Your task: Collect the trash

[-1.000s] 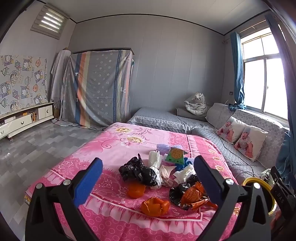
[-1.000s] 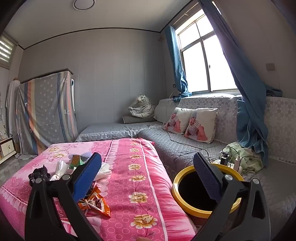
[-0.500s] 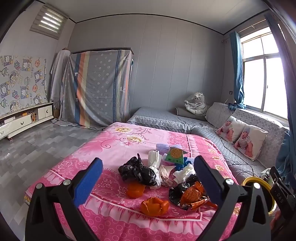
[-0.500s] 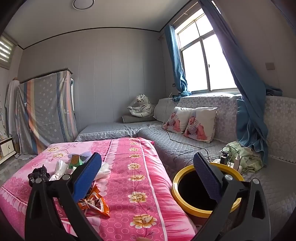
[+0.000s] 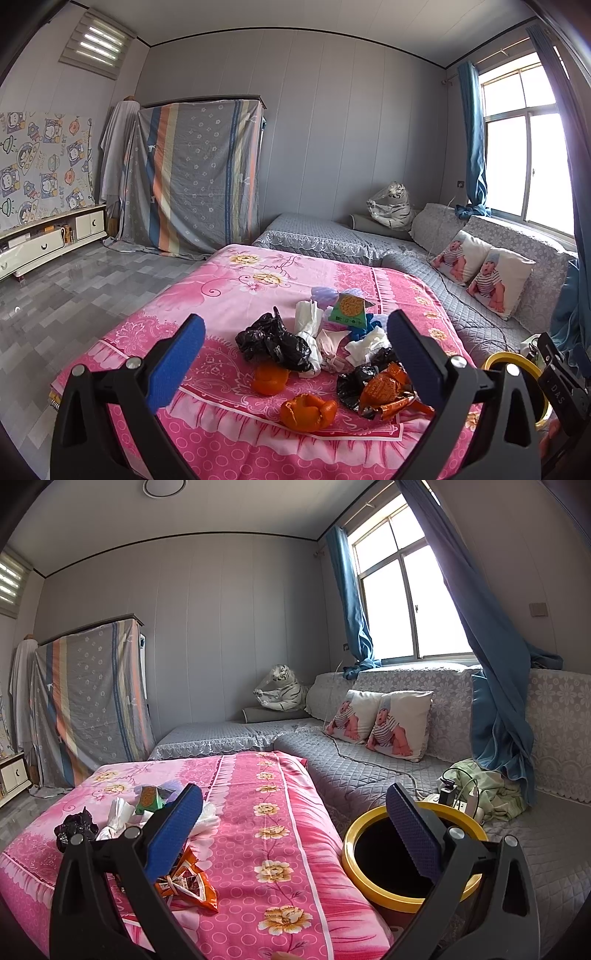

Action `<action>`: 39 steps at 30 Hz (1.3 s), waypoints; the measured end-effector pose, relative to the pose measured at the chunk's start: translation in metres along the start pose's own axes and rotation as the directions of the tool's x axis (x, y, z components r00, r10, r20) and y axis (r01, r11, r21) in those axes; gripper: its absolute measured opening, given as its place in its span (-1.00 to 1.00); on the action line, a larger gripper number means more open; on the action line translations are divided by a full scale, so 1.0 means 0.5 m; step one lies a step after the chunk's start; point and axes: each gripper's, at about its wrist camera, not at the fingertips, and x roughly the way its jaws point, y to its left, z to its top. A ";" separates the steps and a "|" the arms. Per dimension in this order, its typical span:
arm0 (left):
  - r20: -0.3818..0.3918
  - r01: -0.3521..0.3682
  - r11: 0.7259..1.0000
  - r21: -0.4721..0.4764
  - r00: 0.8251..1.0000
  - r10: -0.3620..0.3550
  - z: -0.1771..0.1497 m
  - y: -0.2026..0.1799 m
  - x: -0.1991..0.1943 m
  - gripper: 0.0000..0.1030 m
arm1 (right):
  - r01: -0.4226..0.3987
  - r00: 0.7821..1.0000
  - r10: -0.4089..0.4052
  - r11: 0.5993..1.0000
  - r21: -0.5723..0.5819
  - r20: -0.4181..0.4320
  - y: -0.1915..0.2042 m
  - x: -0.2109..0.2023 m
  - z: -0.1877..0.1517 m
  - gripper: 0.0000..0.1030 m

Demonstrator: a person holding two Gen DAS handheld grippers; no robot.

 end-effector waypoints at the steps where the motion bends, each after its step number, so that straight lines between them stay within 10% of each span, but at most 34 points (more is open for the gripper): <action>1: 0.000 0.002 1.000 -0.002 1.000 -0.002 0.000 0.000 -0.001 0.85 | 0.000 1.000 0.000 1.000 0.001 -0.001 0.000 0.000 0.000 0.84; 39: -0.009 0.003 1.000 0.007 1.000 -0.003 -0.004 -0.005 0.003 0.85 | 0.001 1.000 -0.001 1.000 0.009 -0.011 -0.004 0.004 0.000 0.84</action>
